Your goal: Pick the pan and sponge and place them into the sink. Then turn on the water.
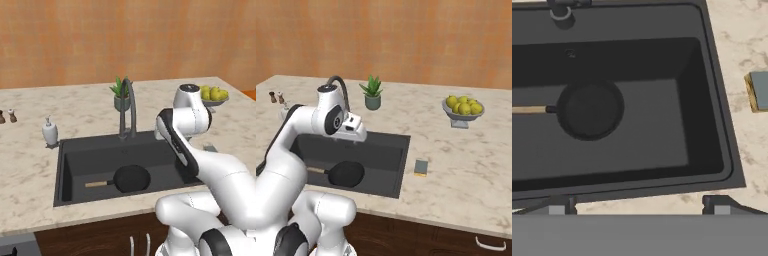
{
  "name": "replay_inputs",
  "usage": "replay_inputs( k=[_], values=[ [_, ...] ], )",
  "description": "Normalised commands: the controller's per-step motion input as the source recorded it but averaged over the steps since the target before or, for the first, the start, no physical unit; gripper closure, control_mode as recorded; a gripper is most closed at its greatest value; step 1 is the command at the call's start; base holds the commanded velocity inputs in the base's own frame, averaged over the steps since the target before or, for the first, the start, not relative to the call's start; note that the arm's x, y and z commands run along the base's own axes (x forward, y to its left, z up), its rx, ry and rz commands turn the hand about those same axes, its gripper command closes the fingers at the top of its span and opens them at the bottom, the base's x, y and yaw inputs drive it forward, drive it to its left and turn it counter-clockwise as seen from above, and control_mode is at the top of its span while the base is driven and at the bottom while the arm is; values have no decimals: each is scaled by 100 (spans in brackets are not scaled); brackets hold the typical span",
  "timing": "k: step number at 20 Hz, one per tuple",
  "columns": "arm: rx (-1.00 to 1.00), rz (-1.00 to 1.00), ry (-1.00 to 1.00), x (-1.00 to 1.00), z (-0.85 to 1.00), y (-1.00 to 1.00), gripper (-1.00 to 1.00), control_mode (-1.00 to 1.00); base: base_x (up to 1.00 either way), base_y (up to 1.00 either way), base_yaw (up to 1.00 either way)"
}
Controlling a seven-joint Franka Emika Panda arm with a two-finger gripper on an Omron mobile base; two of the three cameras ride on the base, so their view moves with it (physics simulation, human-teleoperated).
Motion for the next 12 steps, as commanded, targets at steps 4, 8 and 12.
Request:
replay_inputs(
  k=[4, 8, 12],
  values=[
    [-1, -1, 35, 35, -6, -89, -100, -100, 0, 0, 0],
    [-3, 0, 32, 34, -20, -100, -100, -100, 0, 0, 0],
    [0, 0, 12, 4, -21, -100, -100, -100, 0, 0, 0]
  ],
)
